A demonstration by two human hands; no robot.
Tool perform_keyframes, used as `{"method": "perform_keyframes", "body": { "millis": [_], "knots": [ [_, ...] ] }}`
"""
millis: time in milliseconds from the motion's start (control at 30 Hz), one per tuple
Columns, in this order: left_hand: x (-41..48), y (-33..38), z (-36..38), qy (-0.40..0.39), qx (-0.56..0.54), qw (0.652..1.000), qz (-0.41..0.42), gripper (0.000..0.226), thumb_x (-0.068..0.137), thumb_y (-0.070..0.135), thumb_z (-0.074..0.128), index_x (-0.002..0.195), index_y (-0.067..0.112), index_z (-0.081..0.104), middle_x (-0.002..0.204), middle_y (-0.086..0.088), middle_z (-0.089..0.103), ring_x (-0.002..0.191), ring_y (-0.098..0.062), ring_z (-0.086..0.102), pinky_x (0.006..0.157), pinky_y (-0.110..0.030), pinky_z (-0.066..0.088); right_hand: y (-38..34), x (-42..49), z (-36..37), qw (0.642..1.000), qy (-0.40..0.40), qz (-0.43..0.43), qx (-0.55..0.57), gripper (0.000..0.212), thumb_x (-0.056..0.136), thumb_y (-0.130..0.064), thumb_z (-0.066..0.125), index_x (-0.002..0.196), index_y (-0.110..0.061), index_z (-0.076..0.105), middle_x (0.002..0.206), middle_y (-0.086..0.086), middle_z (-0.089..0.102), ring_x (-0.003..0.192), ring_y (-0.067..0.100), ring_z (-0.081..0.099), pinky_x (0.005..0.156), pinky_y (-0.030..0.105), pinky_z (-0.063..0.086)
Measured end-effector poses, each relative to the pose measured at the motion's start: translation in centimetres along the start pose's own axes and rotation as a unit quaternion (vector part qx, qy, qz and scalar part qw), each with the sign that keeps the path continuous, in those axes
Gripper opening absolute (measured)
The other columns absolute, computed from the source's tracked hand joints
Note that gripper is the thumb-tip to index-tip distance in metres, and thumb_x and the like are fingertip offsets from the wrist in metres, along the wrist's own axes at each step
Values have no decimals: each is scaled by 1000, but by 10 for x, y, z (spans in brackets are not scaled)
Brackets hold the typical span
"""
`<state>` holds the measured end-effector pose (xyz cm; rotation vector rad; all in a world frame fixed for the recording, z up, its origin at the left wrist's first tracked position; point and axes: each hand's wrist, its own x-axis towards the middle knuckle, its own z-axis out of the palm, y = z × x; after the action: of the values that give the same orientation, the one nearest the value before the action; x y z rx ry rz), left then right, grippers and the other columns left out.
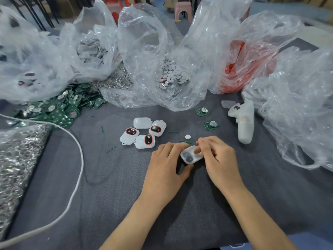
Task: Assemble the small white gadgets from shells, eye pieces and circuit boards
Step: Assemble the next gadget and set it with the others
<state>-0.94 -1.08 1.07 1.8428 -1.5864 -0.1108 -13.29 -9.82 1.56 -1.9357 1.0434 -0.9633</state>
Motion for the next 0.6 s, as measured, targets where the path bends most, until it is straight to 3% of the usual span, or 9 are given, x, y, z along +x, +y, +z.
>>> {"method": "perform_keyframes", "body": {
  "millis": [100,167,233,300,367,433,500,600],
  "knots": [
    [-2,1,-1,3,-4,1000,-2,50,78,27,73,124,21,56,114,6,58,107,-16,52,93,-35,43,-2,-1,-1,999,-8,-30,-14,35,94,-34,43,77,-14,68,85,-4,65,84,11,61,75,16,42],
    [-1,1,-5,13,-68,997,-16,60,80,32,72,134,21,49,126,4,50,121,-11,45,105,-30,37,-2,-2,-2,998,-15,-57,-19,36,92,-34,42,83,-13,70,89,-7,64,88,11,61,78,11,40],
    [3,-9,-17,72,-94,993,-11,62,82,36,68,138,20,44,137,3,43,131,-8,37,111,-23,29,-2,-3,-2,997,-34,-72,-24,30,90,-30,47,83,-15,72,93,-10,64,90,10,58,80,6,37],
    [13,-37,-40,136,-39,990,-21,55,86,30,64,136,17,46,138,1,43,130,-11,39,110,-21,28,0,-3,-1,994,-55,-84,-36,26,92,-28,53,82,-17,73,95,-9,64,90,9,56,81,3,34],
    [29,-79,-71,152,31,983,-93,49,87,15,60,134,11,48,133,-7,47,126,-20,42,106,-19,27,-1,-4,1,990,-74,-100,-62,28,95,-30,57,83,-13,76,96,-4,66,91,13,56,83,0,31],
    [43,-128,-101,120,129,965,-194,46,90,7,53,135,6,46,134,-14,48,126,-29,42,105,-27,28,-3,-4,4,986,-88,-119,-84,37,95,-36,55,86,-8,77,99,1,67,93,21,58,85,0,29],
    [48,-168,-122,38,267,923,-276,50,93,10,46,142,7,39,142,-16,41,130,-34,38,107,-39,31,-5,-5,8,978,-91,-152,-111,38,93,-36,54,92,-6,76,101,6,68,91,28,58,86,8,31],
    [51,-198,-132,-43,379,881,-281,50,96,15,42,145,11,35,149,-14,34,131,-38,37,104,-47,36,-7,-7,11,969,-103,-180,-133,40,94,-39,49,98,-10,76,107,3,69,93,28,58,87,19,35]
  ]
}}
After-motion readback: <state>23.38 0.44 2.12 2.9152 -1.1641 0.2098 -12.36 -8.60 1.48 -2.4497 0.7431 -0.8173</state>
